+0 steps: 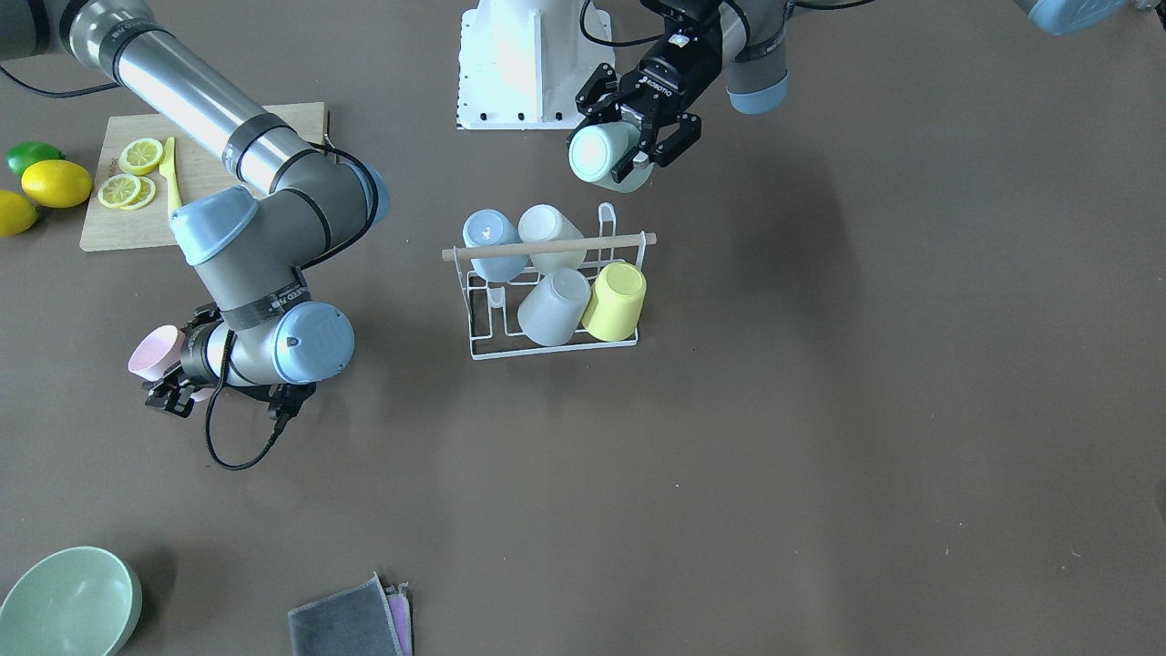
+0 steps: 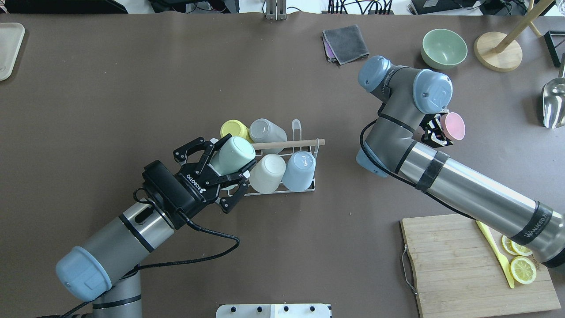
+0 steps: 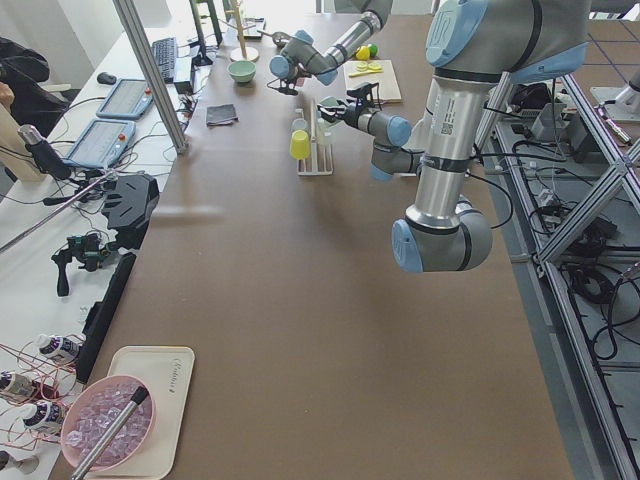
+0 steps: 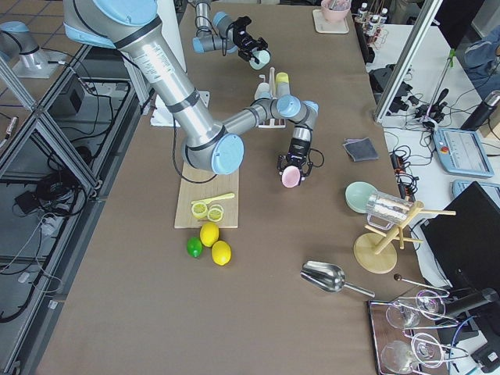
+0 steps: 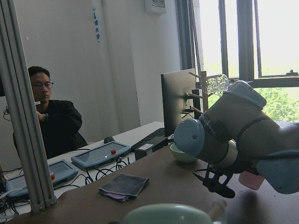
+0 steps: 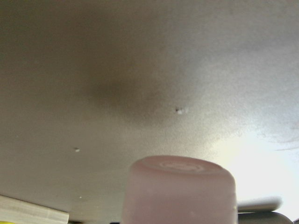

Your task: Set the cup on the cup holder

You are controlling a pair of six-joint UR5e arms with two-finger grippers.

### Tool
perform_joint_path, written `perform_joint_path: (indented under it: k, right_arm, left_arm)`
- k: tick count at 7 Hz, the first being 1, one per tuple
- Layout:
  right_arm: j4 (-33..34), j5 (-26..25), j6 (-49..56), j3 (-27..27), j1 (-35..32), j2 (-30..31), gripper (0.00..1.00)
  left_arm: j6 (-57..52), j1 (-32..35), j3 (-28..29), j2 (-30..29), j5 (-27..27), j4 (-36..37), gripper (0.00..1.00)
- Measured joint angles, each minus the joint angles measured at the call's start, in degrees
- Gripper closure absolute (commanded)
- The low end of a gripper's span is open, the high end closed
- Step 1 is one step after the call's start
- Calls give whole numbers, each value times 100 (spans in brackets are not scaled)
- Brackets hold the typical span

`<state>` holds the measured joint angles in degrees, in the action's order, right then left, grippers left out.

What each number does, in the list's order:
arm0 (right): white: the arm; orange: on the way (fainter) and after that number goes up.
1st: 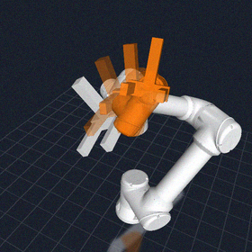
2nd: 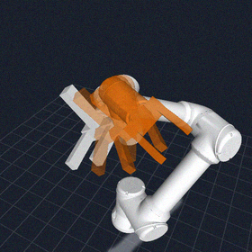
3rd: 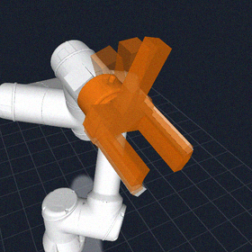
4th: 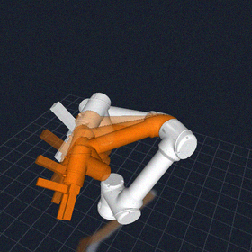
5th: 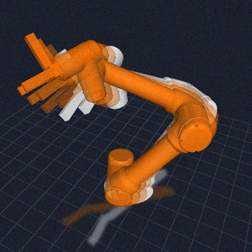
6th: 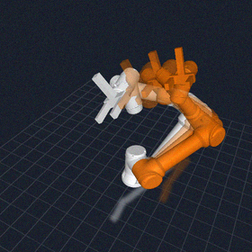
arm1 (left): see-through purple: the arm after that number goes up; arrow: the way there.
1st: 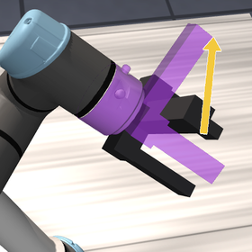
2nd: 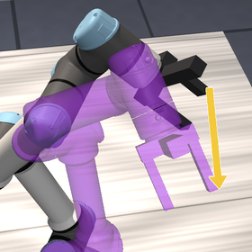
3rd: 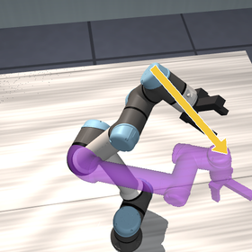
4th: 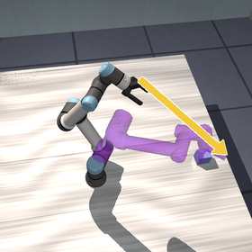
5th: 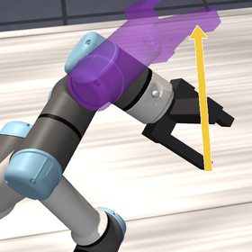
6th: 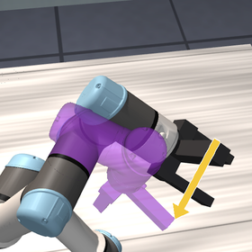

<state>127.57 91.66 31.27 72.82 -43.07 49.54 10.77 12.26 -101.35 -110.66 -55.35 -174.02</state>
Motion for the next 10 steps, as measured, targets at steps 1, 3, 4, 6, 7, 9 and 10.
perform_joint_path:
  k: [1, 3, 4, 6, 7, 9, 10]
  right_arm:
    - [23, 29, 20, 148, -131, 15, 84]
    - [136, 326, 30, 502, -473, 30, 85]
    - [221, 569, -15, 734, -667, 33, 100]
    - [191, 975, -246, 1053, -953, 51, 100]
    - [135, 1196, -341, 1228, -1106, 91, 100]
    - [-86, 1490, -447, 1359, -1311, 133, 100]
    - [-217, 1699, -526, 1402, -1424, 146, 100]
  left_arm:
    - [3, -4, 54, -36, -27, 36, 100]
    - [9, -4, 214, -75, -44, 52, 100]
    - [12, -5, 287, -114, -45, 58, 100]
    - [11, 4, 344, -236, -46, 147, 100]
    - [7, 14, 361, -263, -46, 172, 100]
    - [-4, 39, 375, -278, -46, 183, 100]
    - [-15, 64, 401, -283, -48, 184, 100]
